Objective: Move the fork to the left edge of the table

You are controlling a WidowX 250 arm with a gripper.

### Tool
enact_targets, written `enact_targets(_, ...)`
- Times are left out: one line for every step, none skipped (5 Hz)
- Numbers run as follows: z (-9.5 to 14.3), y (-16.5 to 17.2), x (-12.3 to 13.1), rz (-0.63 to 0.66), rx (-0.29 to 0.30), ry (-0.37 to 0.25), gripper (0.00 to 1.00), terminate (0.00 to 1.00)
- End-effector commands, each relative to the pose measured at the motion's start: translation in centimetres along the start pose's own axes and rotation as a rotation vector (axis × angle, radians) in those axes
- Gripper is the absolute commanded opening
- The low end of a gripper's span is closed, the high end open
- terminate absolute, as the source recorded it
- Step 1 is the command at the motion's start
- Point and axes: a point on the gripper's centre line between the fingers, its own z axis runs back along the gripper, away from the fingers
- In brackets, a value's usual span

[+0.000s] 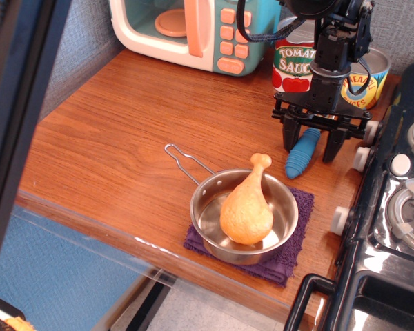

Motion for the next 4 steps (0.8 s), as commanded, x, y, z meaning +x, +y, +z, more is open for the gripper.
enact_targets(2.7, 0.0, 0.6, -0.023, -0.027, -0.058, 0.00, 0.00)
enact_targets(6.6, 0.5, 1.3, -0.029, -0.084, -0.141, 0.00, 0.00)
enact_targets(10.8, 2.1, 1.9, -0.002, -0.145, -0.226, 0.00, 0.00)
enact_targets(14.3, 6.7, 1.8, 0.070, -0.174, -0.297, 0.00, 0.00)
